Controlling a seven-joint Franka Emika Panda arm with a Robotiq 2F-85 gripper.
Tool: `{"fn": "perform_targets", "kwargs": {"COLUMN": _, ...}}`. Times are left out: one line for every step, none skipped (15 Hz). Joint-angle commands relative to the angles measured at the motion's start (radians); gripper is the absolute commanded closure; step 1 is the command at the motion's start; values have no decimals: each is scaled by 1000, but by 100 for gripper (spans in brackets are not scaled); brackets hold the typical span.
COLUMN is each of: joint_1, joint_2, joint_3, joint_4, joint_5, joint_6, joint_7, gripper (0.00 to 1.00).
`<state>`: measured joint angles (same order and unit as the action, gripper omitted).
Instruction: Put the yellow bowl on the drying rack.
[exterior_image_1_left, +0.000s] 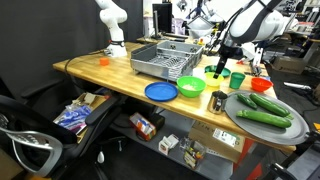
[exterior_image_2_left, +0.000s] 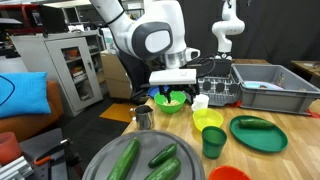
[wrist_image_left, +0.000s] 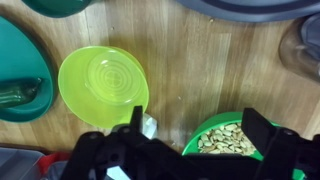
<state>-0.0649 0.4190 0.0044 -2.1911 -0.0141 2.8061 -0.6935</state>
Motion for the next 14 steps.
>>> {"fn": "perform_targets", "kwargs": {"joint_1": -18, "joint_2": 87, "joint_3": 0, "joint_4": 80, "joint_5": -96, "joint_6": 14, "joint_7": 32, "gripper": 0}}
{"fn": "perform_targets", "kwargs": {"joint_1": -18, "joint_2": 109, "joint_3": -6, "joint_4": 102, "joint_5": -117, "joint_6": 14, "joint_7": 46, "gripper": 0}}
{"fn": "perform_targets", "kwargs": {"joint_1": -21, "joint_2": 129, "joint_3": -6, "joint_4": 123, "joint_5": -132, "joint_6": 10, "joint_7": 54, "gripper": 0}}
{"fn": "perform_targets", "kwargs": {"joint_1": -18, "joint_2": 148, "joint_3": -13, "joint_4": 144, "joint_5": -152, "joint_6": 4, "joint_7": 67, "gripper": 0}}
{"fn": "perform_targets", "kwargs": {"joint_1": -13, "joint_2": 167, "joint_3": -21, "joint_4": 163, "joint_5": -172, "joint_6": 0, "joint_7": 80, "gripper": 0}}
{"fn": "perform_targets", "kwargs": {"joint_1": -8, "joint_2": 184, "joint_3": -31, "joint_4": 180, "joint_5": -194, "joint_6": -2, "joint_7": 94, "gripper": 0}}
{"fn": "perform_targets", "kwargs": {"joint_1": -6, "joint_2": 204, "joint_3": -38, "joint_4": 197, "joint_5": -212, "joint_6": -5, "joint_7": 108, "gripper": 0}}
{"fn": "perform_targets", "kwargs": {"joint_1": -8, "joint_2": 220, "joint_3": -42, "joint_4": 213, "joint_5": -226, "joint_6": -8, "joint_7": 120, "gripper": 0}}
{"fn": "perform_targets", "kwargs": {"joint_1": -10, "joint_2": 235, "joint_3": -45, "joint_4": 227, "joint_5": -238, "joint_6": -11, "joint_7": 129, "gripper": 0}}
{"fn": "perform_targets", "kwargs": {"joint_1": -11, "joint_2": 249, "joint_3": -47, "joint_4": 240, "joint_5": -248, "joint_6": -12, "joint_7": 136, "gripper": 0}}
{"fn": "perform_targets", "kwargs": {"joint_1": -13, "joint_2": 262, "joint_3": -46, "joint_4": 250, "joint_5": -258, "joint_6": -14, "joint_7": 140, "gripper": 0}}
{"fn": "perform_targets", "kwargs": {"joint_1": -15, "joint_2": 271, "joint_3": -44, "joint_4": 259, "joint_5": -264, "joint_6": -16, "joint_7": 143, "gripper": 22}}
{"fn": "perform_targets", "kwargs": {"joint_1": -11, "joint_2": 281, "joint_3": -48, "joint_4": 267, "joint_5": -274, "joint_6": -14, "joint_7": 148, "gripper": 26}}
{"fn": "perform_targets", "kwargs": {"joint_1": -12, "joint_2": 288, "joint_3": -47, "joint_4": 273, "joint_5": -278, "joint_6": -14, "joint_7": 152, "gripper": 32}}
